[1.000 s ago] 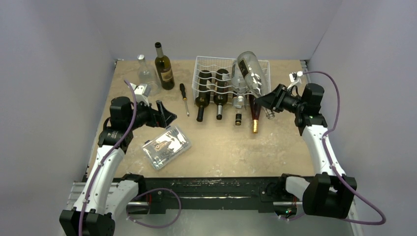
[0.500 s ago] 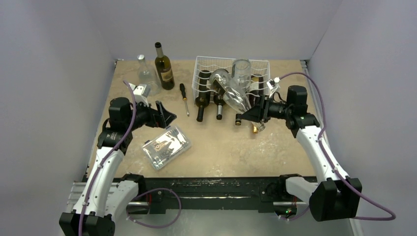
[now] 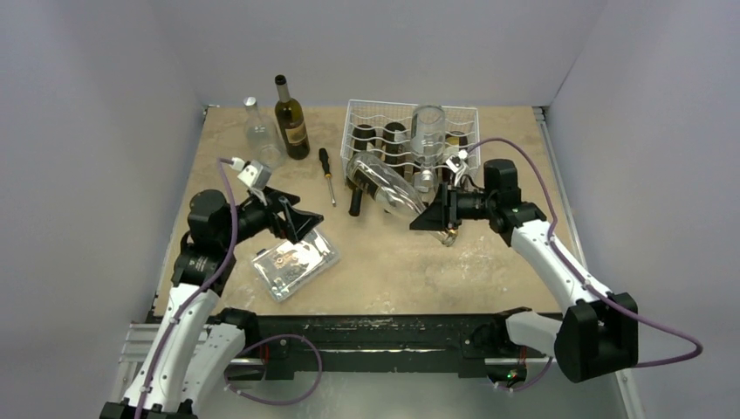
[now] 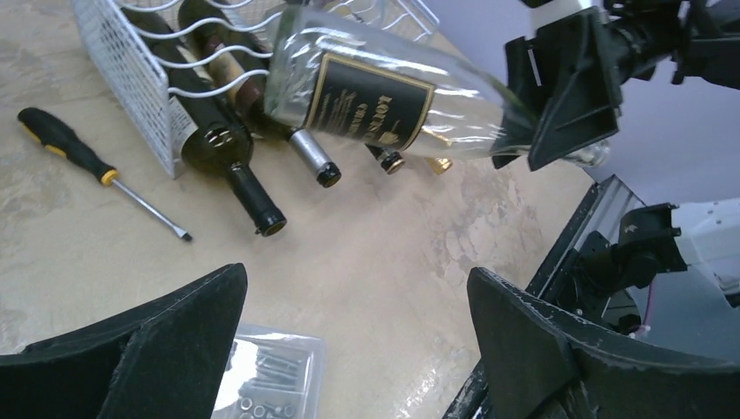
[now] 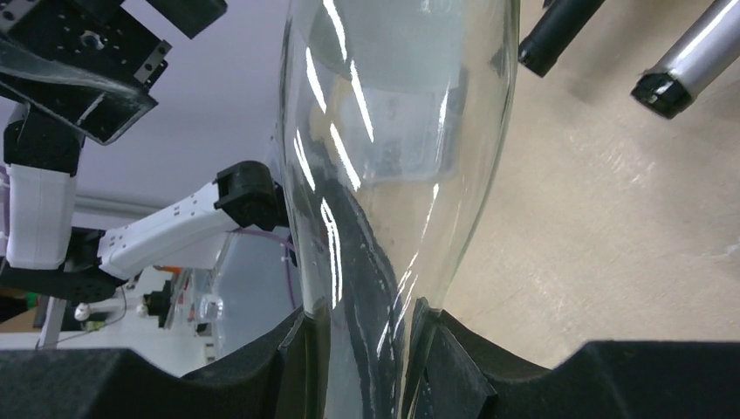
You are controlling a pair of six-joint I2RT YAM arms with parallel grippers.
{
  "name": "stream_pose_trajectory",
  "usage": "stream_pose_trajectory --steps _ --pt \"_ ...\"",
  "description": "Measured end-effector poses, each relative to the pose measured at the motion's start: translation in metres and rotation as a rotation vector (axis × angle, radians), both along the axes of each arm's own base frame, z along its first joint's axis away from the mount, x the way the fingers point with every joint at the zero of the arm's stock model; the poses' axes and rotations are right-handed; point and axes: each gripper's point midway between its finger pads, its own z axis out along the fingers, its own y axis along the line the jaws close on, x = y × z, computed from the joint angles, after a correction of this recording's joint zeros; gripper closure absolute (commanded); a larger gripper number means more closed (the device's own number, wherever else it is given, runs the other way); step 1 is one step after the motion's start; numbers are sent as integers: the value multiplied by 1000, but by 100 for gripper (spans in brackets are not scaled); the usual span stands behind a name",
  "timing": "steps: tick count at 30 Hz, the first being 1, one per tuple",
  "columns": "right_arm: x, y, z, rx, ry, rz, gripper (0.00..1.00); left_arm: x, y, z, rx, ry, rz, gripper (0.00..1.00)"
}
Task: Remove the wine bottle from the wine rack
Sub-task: Pick up the wine bottle from the wine rack.
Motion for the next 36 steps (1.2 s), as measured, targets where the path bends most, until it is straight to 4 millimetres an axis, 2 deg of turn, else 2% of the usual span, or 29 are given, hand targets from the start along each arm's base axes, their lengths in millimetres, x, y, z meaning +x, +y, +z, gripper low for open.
stream_pose_trajectory --steps 4,11,16,19,23,28,32,36 --pt "-8 9 -16 -21 43 35 100 -16 -12 3 -4 -98 -70 3" --pt "-19 15 -34 -74 23 105 100 -52 -36 0 59 -383 -230 3" --pt "-31 14 -65 -163 41 174 100 -66 -58 -6 168 -550 -342 2" --pt "-39 9 -85 -230 56 211 100 -71 -72 -21 262 -608 -404 2" --pt "-48 1 -96 -288 42 248 100 -74 -92 -51 423 -645 -505 1" --pt "-46 -3 -100 -320 -8 258 100 -70 -118 -81 601 -685 -600 1" --pt "-44 -5 -99 -332 -48 259 100 -63 -133 -98 674 -709 -619 1" --pt "-45 -5 -100 -338 -62 272 100 -54 -142 -105 715 -734 -614 1"
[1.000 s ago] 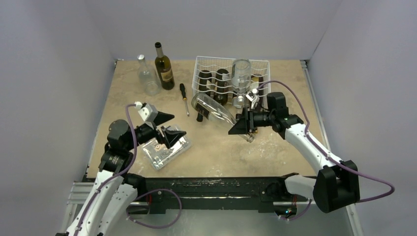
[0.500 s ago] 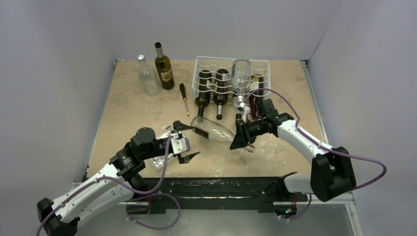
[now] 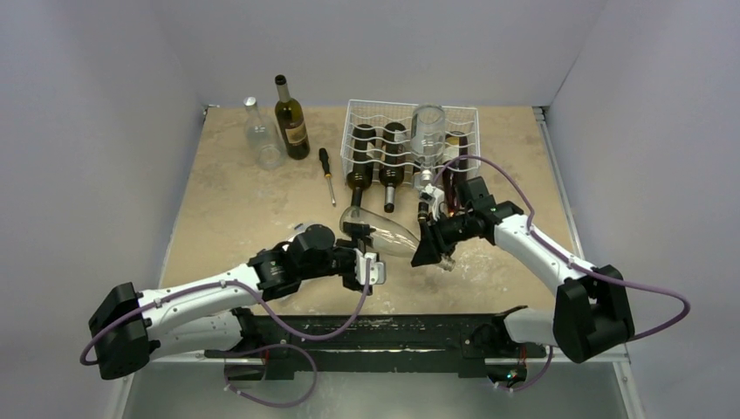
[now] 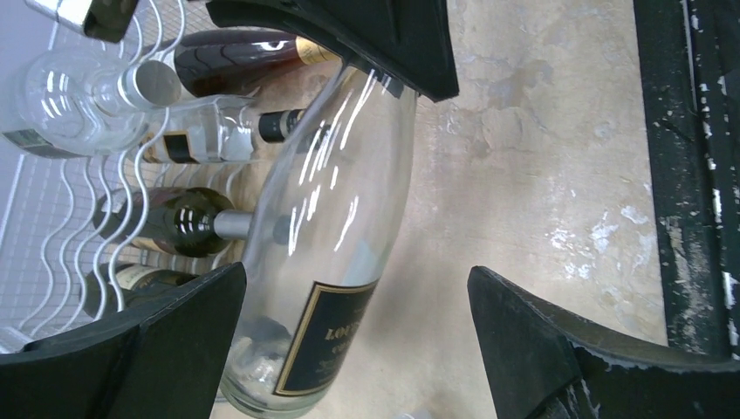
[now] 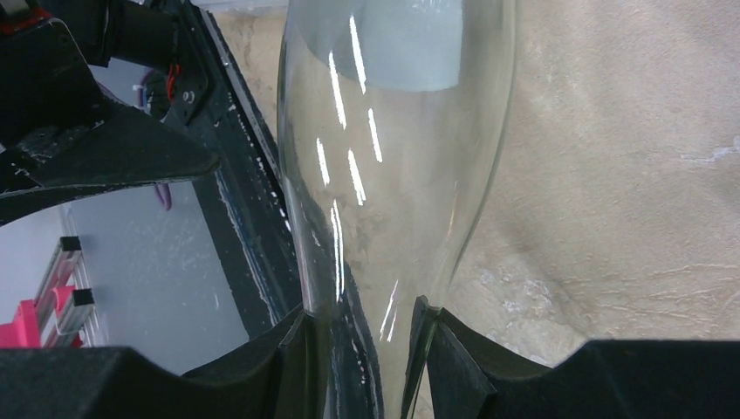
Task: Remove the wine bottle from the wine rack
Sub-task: Pick up the wine bottle from the wine rack.
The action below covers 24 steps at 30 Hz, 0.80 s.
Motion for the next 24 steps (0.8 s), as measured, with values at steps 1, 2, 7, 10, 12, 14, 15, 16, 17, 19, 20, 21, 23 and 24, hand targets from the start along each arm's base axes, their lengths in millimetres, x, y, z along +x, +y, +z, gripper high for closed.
stream_pose_trajectory --steps 1,2,7,10,12,14,15,16,17,19,20,21,23,24 --pt "-1 0 0 -2 -2 4 100 2 -2 0 2 -10 0 0" --pt "-2 1 -1 -5 -6 11 100 3 -5 1 2 -22 -2 0" --pt "-9 7 -3 -20 -21 54 100 9 -15 7 3 -53 -14 0" --pt "-13 10 -3 -21 -23 76 100 11 -19 4 18 -55 -21 0" --pt "-15 11 -4 -21 -24 87 100 12 -21 -1 36 -56 -26 0" --pt "-16 11 -4 -22 -22 90 100 13 -22 -9 57 -49 -32 0" --pt "-17 11 -4 -23 -21 90 100 13 -23 -13 68 -43 -35 0" --pt "-17 11 -4 -24 -21 90 100 14 -24 -17 78 -38 -36 0" --pt "-16 11 -4 -25 -21 89 100 14 -25 -21 87 -32 -38 0" --pt "-17 12 -4 -25 -21 91 100 15 -26 -27 102 -23 -41 0" --pt "-17 11 -4 -26 -21 91 100 15 -28 -28 107 -22 -44 0" --pt "-17 11 -4 -26 -21 92 100 16 -29 -29 111 -21 -47 0" --pt "-17 11 -4 -27 -20 93 100 17 -34 -29 113 -19 -53 0" --pt "-18 11 -5 -27 -19 93 100 18 -36 -29 115 -20 -59 0"
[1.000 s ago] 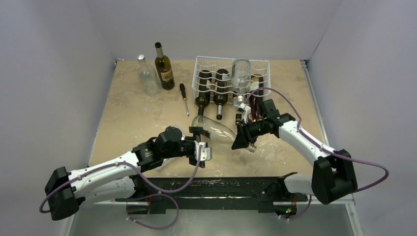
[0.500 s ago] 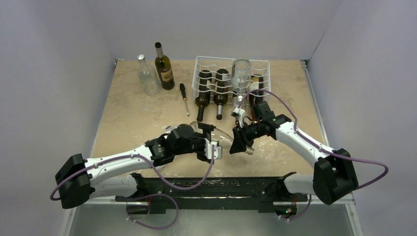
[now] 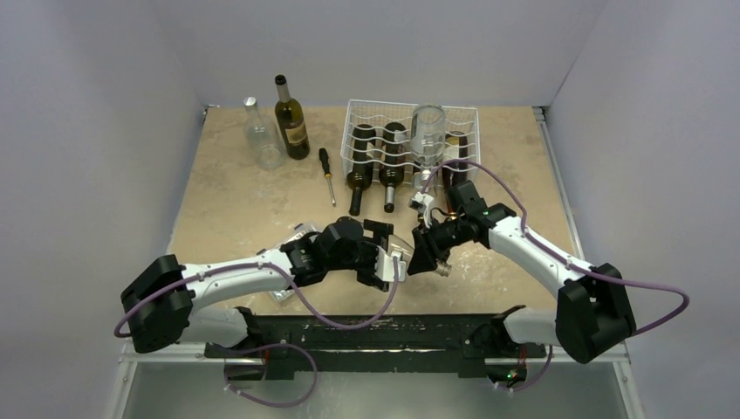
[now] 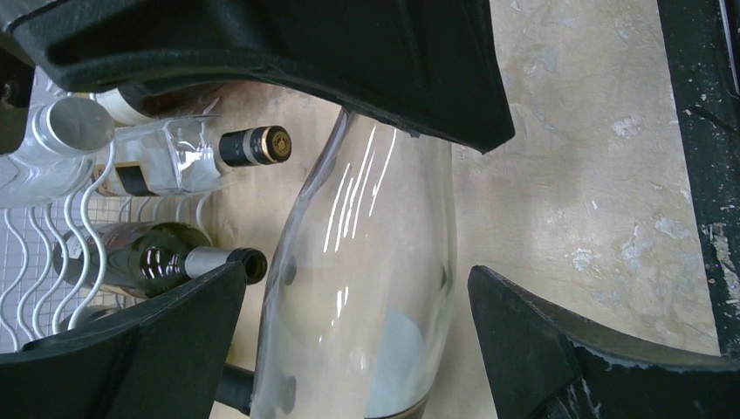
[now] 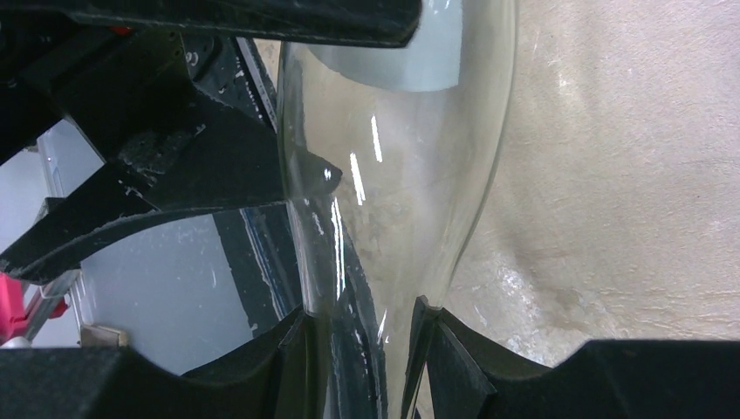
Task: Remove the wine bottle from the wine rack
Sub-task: Pick up the wine bottle from the wine rack.
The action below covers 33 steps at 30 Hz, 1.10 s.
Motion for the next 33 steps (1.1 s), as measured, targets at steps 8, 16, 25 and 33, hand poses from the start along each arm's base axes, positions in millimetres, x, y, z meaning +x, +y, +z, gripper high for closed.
stream_pose_trajectory --steps 8,16,25,33 --pt "-1 0 0 -2 3 0 100 7 -11 -14 40 19 -15 0" --pt "0 -1 -1 -6 4 0 100 15 -11 -17 66 6 -15 3" --pt "0 -3 -5 -25 6 -8 100 19 -10 -31 114 1 -9 3" --pt "0 -3 -5 -25 3 -6 94 21 -11 -37 132 -4 -13 6"
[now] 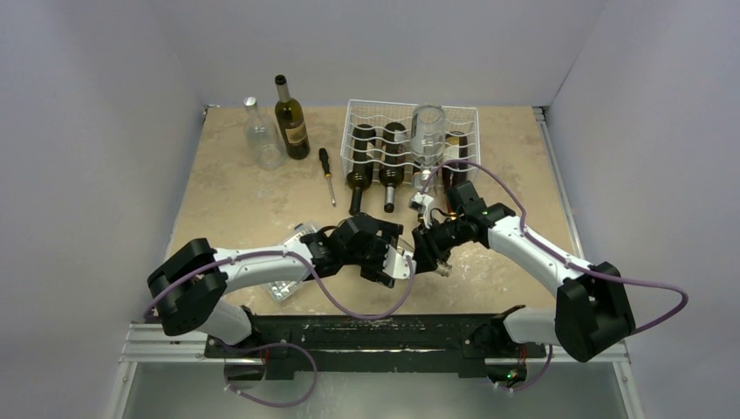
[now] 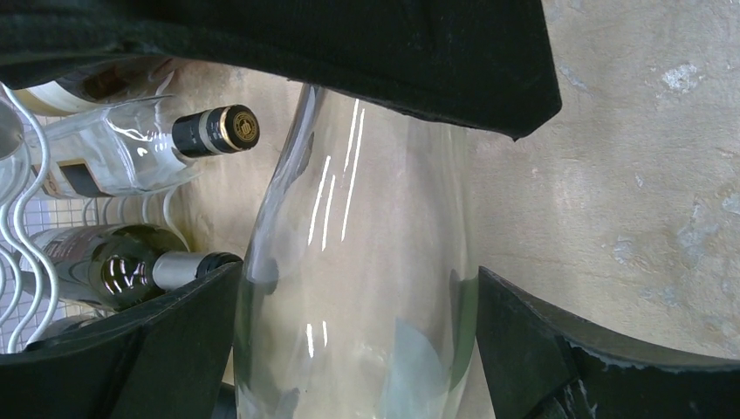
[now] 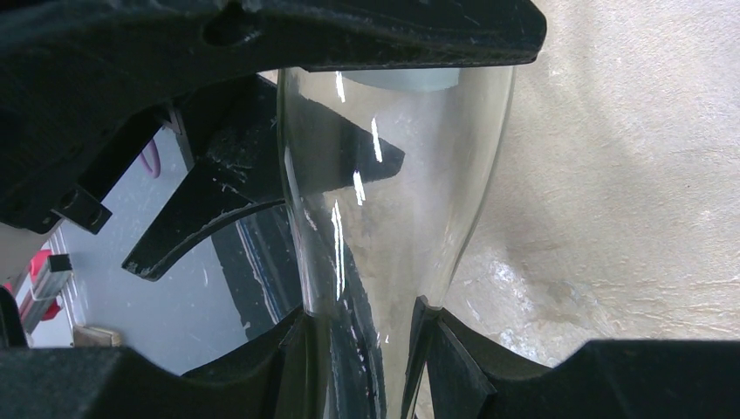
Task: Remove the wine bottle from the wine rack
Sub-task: Pick up the wine bottle from the wine rack.
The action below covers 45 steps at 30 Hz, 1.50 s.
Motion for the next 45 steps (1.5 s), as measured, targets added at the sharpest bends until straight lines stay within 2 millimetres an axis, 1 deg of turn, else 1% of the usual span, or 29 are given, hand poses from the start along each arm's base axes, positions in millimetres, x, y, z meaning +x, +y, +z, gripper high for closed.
stream_pose_trajectory --steps 1,3,6,7,8,10,11,12,16,19,22,23,28,33,36,41,45 --pt "0 0 0 0 0 0 94 0 0 -1 2 1 0 8" --pt "0 0 0 0 -2 2 92 1 -1 -2 4 3 0 18" --pt "0 0 0 0 -2 2 88 1 -1 -3 18 11 0 39" --pt "0 0 0 0 -1 2 84 1 -1 -3 23 12 2 50" --pt "-1 0 0 -1 2 3 76 1 -1 -3 26 15 4 62" --pt "-1 0 0 0 4 5 65 1 -1 -3 31 22 5 83" --pt "-2 0 0 2 6 8 60 1 -1 -3 31 27 8 93" --pt "-2 0 0 1 10 11 55 0 0 -3 32 34 10 100" --pt "-3 1 1 14 10 38 37 -3 0 -4 28 55 16 100" --pt "-1 8 14 69 -26 81 20 -6 1 -8 22 97 38 100" --pt "1 12 23 107 -68 118 3 -7 2 -6 9 106 47 100" --pt "1 13 26 119 -81 129 1 -7 1 -5 2 109 50 100" --pt "4 15 35 147 -140 160 1 -16 -4 -3 -33 131 31 100" --pt "6 14 49 176 -206 195 1 -18 -4 1 -77 135 43 100" --pt "8 7 63 205 -269 199 1 -20 -3 4 -109 142 55 100" --pt "12 -13 89 251 -390 174 1 -22 -1 7 -155 154 74 100" --pt "5 -20 102 283 -452 195 1 -24 -1 9 -189 168 90 100"
